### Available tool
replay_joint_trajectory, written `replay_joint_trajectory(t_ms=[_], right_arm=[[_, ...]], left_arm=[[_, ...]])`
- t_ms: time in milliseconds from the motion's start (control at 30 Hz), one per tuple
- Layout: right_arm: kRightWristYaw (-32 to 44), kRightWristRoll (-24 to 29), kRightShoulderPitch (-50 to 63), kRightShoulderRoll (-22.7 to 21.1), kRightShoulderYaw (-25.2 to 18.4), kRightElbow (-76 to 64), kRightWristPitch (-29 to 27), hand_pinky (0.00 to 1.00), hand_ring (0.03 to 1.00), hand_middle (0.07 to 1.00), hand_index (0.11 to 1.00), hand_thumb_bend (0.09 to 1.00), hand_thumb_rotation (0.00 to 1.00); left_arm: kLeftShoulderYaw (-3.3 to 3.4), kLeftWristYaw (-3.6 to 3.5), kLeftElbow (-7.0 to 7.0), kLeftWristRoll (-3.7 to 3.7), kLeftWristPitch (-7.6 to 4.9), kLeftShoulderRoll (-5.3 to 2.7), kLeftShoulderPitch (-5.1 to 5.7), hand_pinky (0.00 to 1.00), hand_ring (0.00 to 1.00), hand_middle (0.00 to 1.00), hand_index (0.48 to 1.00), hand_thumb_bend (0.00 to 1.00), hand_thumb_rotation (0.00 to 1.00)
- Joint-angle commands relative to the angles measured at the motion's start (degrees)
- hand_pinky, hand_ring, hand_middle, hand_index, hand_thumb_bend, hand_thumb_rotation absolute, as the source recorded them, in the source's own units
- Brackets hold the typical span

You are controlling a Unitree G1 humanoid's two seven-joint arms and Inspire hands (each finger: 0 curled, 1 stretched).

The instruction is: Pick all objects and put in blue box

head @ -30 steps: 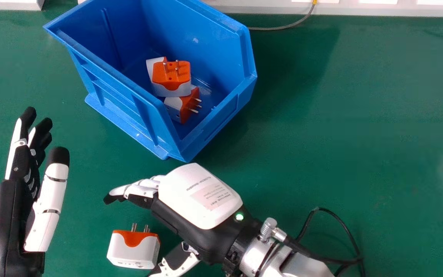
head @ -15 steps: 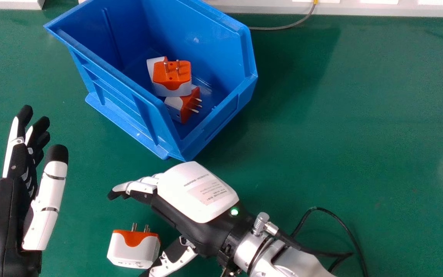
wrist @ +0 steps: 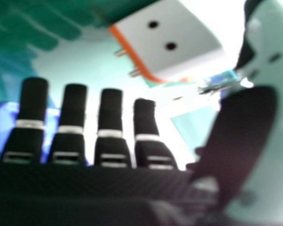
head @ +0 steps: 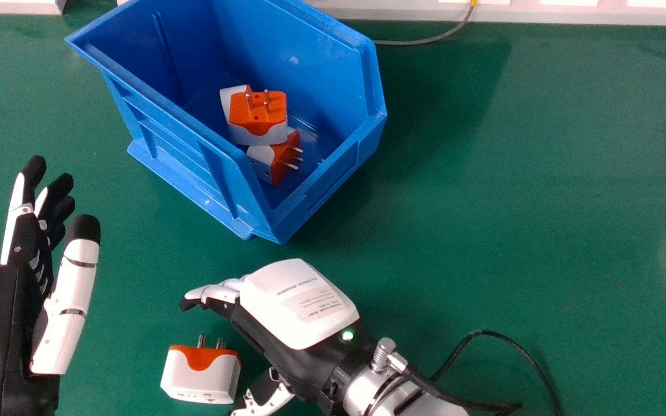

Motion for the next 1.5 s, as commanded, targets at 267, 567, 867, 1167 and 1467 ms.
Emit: replay_joint_trajectory(t_ms=[267, 567, 867, 1167, 1467], right_arm=[[-0.19, -1.46, -0.57, 0.65, 1.37, -0.49, 2.28, 0.58, 0.706, 0.742, 0.744, 0.798, 0.19], [-0.87, -4.48, -0.39, 3.01, 3.36, -0.21, 9.05, 0.60, 0.725, 0.751, 0.751, 0.763, 0.21], [-1.85, -5.84, -1.32, 3.52, 4.69, 0.70, 11.38, 0.61, 0.724, 0.749, 0.740, 0.728, 0.19], [-2.85, -7.42, -2.05, 3.80, 6.05, 1.44, 13.23, 0.60, 0.711, 0.737, 0.721, 0.737, 0.19], [-3.43, -9.16, -2.19, 4.32, 7.77, 1.80, 15.43, 0.59, 0.695, 0.724, 0.703, 0.763, 0.19]], left_arm=[[0.58, 0.23, -0.85, -0.06, -0.74, 0.35, -0.78, 0.94, 0.93, 0.94, 0.971, 0.41, 0.87], [0.59, 0.00, -1.35, -0.47, 0.09, 0.43, -1.00, 0.94, 0.93, 0.94, 0.971, 0.42, 0.87], [0.48, 0.21, -1.86, -0.37, 0.47, 0.17, -0.82, 0.95, 0.93, 0.94, 0.974, 0.42, 0.87], [0.34, 0.41, -1.90, 0.17, 0.06, 0.08, -0.93, 0.93, 0.92, 0.93, 0.962, 0.42, 0.87], [0.20, 0.63, -1.81, 0.34, 0.18, -0.09, -1.05, 0.93, 0.92, 0.94, 0.972, 0.43, 0.88]])
